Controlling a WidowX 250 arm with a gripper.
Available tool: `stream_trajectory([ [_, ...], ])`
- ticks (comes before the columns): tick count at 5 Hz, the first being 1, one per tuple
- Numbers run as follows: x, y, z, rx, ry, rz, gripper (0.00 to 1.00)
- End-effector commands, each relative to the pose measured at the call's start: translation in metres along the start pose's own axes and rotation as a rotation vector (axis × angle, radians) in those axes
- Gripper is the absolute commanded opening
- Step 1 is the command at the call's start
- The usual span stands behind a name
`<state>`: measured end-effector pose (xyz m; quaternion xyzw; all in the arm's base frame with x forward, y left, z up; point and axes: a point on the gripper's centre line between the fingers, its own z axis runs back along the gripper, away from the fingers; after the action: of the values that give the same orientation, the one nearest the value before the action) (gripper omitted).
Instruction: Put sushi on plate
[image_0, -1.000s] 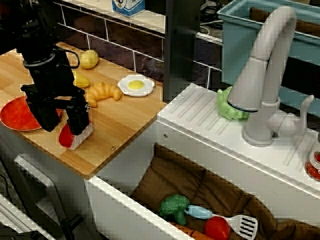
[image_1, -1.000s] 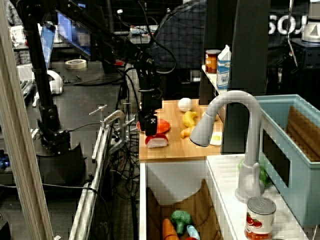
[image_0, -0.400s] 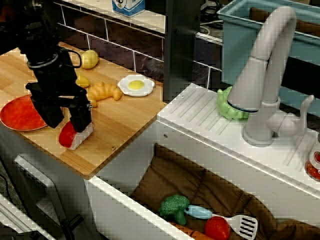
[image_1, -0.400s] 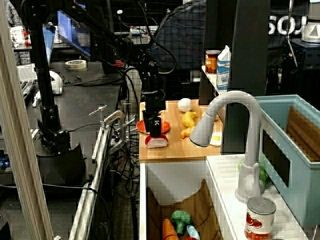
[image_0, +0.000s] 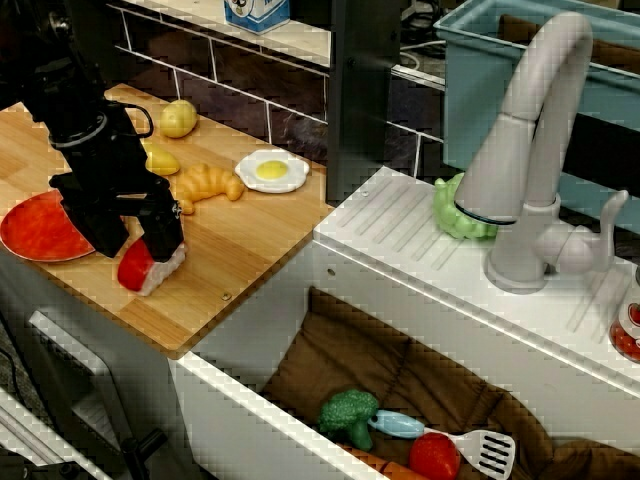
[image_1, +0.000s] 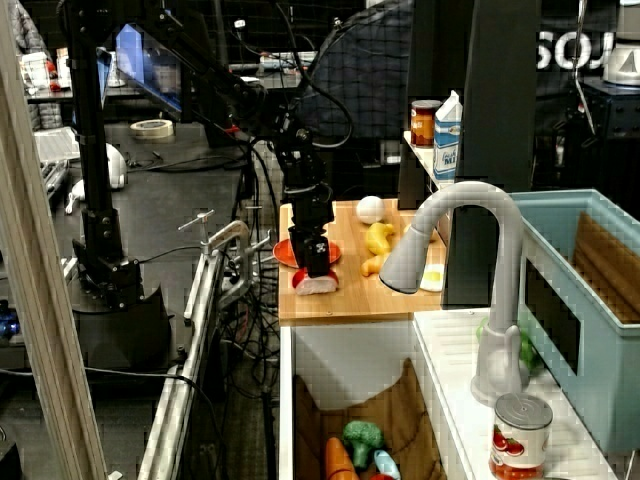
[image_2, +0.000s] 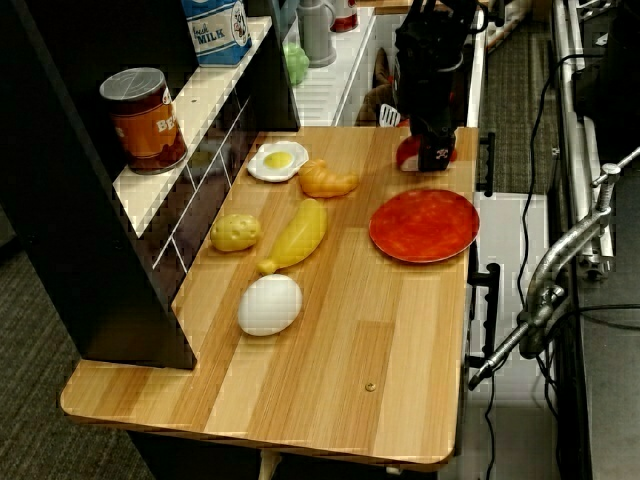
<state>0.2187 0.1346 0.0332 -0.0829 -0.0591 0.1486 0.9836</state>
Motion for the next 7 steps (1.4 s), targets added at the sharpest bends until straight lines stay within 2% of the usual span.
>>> stream_trajectory([
  [1, -0.011, 0.012, -0.005, 0.003, -0.036, 0.017, 0.0],
  [2, -0.007, 0.014, -0.002, -0.009, -0.008, 0.034, 0.0],
  [3, -0.004, 0.014, 0.002, -0.012, -0.005, 0.031, 0.0],
  [4, 0.003, 0.013, 0.019, -0.018, 0.034, 0.033, 0.0],
  [5, 0.016, 0.007, 0.058, -0.029, 0.124, 0.042, 0.0],
  [6, 0.038, 0.018, 0.099, -0.001, 0.202, -0.051, 0.0],
  [7, 0.055, 0.046, 0.107, 0.048, 0.302, -0.135, 0.0],
])
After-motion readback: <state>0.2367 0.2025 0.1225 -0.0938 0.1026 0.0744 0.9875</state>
